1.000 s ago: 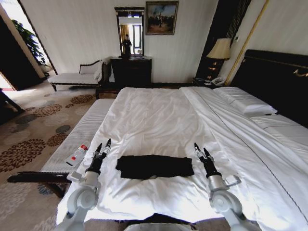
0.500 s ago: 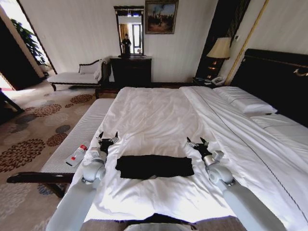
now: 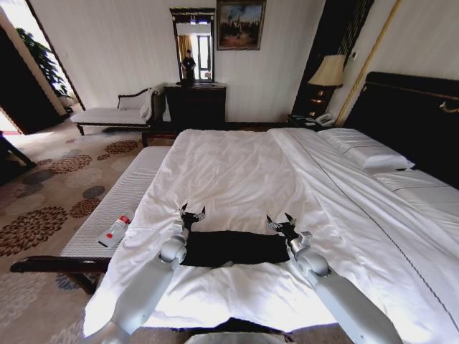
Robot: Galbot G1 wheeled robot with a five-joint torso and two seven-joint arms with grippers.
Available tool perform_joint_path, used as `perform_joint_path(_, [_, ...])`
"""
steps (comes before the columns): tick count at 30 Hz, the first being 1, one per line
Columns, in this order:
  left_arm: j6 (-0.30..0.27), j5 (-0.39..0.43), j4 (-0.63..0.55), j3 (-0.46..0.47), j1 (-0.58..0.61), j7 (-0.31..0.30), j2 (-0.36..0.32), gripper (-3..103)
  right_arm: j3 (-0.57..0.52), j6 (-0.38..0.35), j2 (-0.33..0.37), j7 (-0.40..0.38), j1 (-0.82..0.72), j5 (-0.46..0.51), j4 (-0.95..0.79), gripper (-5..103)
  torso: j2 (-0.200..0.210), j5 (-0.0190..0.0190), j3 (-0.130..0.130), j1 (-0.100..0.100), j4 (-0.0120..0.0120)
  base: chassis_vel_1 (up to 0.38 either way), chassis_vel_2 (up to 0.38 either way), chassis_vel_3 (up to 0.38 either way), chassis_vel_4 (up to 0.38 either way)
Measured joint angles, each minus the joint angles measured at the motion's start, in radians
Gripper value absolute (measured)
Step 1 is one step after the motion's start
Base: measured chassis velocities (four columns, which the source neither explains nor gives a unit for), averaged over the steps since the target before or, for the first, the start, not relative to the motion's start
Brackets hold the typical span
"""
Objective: Fold the clothes on the bed.
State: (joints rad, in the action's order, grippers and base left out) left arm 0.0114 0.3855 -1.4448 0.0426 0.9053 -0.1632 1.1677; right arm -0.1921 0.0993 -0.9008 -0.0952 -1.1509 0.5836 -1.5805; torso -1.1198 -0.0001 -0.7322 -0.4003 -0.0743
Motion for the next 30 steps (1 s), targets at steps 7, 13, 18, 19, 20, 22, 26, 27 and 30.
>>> perform_joint_path(7, [0.008, -0.015, -0.060, 0.009, 0.082, 0.009, -0.053, 100, -0.005, 0.001, 0.044, -0.014, -0.096, -0.021, -0.115, 100, 0.000, -0.0001, 0.000, 0.000, 0.0000, 0.000, 0.000, 0.000, 0.000])
perform_joint_path(13, [0.021, -0.040, -0.185, 0.065, 0.222, 0.026, -0.116, 100, -0.055, 0.010, 0.085, -0.020, -0.182, -0.026, -0.208, 100, 0.000, -0.0001, 0.000, 0.000, 0.0000, 0.000, 0.000, 0.000, 0.000])
perform_joint_path(18, [0.045, -0.062, -0.333, 0.153, 0.417, 0.048, -0.171, 100, -0.091, 0.030, 0.108, -0.022, -0.287, -0.055, -0.274, 100, 0.000, 0.0000, 0.000, 0.000, 0.0001, 0.000, 0.000, 0.000, 0.000])
perform_joint_path(19, [0.054, -0.068, -0.363, 0.172, 0.465, 0.054, -0.183, 100, -0.094, 0.034, 0.110, -0.026, -0.312, -0.069, -0.282, 100, 0.000, -0.0002, 0.000, 0.000, 0.0002, 0.000, 0.000, 0.000, 0.000])
perform_joint_path(20, [0.062, -0.075, -0.384, 0.185, 0.500, 0.057, -0.194, 100, -0.095, 0.037, 0.110, -0.031, -0.333, -0.080, -0.286, 100, 0.000, -0.0001, 0.000, 0.000, 0.0002, 0.000, 0.000, 0.000, 0.000])
perform_joint_path(22, [0.069, -0.083, -0.402, 0.195, 0.530, 0.059, -0.204, 100, -0.094, 0.038, 0.109, -0.036, -0.348, -0.087, -0.289, 100, 0.000, 0.0002, 0.000, 0.000, 0.0001, 0.000, 0.000, 0.000, 0.000])
perform_joint_path(26, [0.088, -0.104, -0.443, 0.210, 0.605, 0.064, -0.226, 100, -0.095, 0.039, 0.100, -0.055, -0.384, -0.101, -0.302, 100, 0.000, -0.0001, 0.000, 0.000, -0.0003, 0.000, 0.000, 0.000, 0.000])
perform_joint_path(27, [0.093, -0.110, -0.452, 0.213, 0.621, 0.067, -0.230, 100, -0.096, 0.039, 0.097, -0.060, -0.390, -0.103, -0.308, 100, 0.000, 0.0002, 0.000, 0.000, -0.0002, 0.000, 0.000, 0.000, 0.000])
perform_joint_path(30, [0.116, -0.130, -0.513, 0.249, 0.688, 0.083, -0.232, 100, -0.119, 0.040, 0.088, -0.098, -0.385, -0.095, -0.359, 100, 0.000, 0.0001, 0.000, 0.000, -0.0001, 0.000, 0.000, 0.000, 0.000])
